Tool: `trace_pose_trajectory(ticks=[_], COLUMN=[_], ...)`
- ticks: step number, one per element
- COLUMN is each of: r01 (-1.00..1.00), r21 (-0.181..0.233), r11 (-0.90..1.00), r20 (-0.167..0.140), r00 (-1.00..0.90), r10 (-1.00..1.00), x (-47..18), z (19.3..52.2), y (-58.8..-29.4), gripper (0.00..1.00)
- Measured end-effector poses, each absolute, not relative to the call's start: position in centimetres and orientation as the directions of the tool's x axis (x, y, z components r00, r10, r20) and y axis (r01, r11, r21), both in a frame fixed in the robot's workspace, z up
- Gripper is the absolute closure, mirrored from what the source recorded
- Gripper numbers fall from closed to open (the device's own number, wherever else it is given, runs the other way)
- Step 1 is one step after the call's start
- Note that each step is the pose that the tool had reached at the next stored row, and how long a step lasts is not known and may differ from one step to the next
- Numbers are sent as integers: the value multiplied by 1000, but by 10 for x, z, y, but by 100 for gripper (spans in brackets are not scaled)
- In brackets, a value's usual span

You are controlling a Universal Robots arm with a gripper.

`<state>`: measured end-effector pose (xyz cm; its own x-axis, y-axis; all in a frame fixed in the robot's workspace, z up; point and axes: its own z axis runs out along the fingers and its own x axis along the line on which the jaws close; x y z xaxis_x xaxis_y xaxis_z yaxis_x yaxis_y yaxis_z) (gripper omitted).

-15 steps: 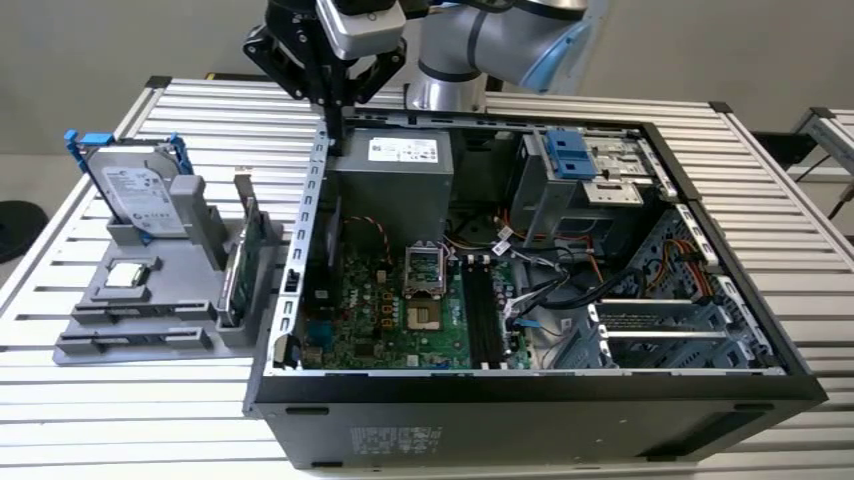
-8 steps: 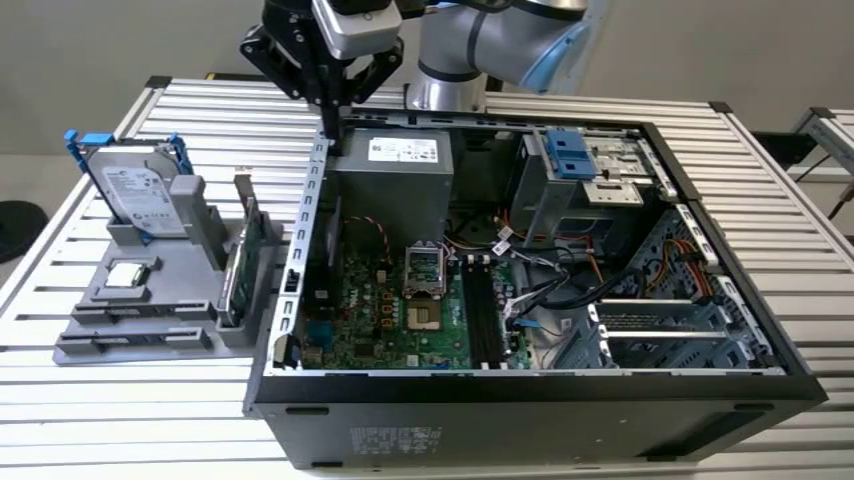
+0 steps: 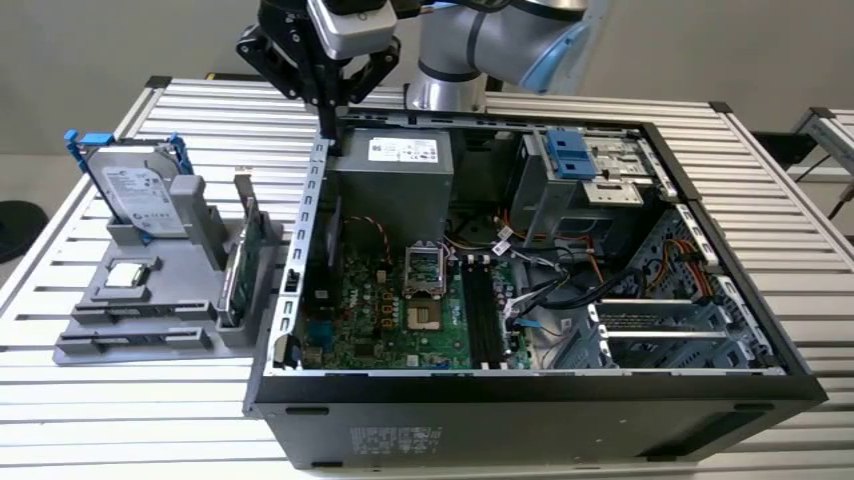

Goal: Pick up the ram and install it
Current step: 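Reach for the ram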

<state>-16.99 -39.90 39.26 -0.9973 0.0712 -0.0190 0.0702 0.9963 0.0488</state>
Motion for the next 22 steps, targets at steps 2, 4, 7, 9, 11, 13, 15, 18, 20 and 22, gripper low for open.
trace_pose_trajectory(ticks=[2, 4, 7, 9, 11, 13, 15, 18, 20, 22], r01=[70, 70, 70, 70, 70, 70, 70, 70, 70, 70], r21=[49, 49, 49, 49, 49, 49, 49, 49, 49, 49], r11=[996, 996, 996, 996, 996, 996, 996, 996, 996, 996], r20=[-19, -19, -19, -19, -19, -19, -19, -19, -19, -19], r00=[-997, -997, -997, -997, -997, -997, -997, -997, -997, -997], r10=[71, 71, 71, 71, 71, 71, 71, 71, 71, 71], x=[-171, -171, -172, -173, -173, -174, -175, -176, -176, -177], z=[393, 393, 393, 393, 393, 393, 393, 393, 393, 393], y=[-399, -399, -399, -399, -399, -399, -399, -399, -399, -399], gripper=[100, 100, 100, 100, 100, 100, 100, 100, 100, 100])
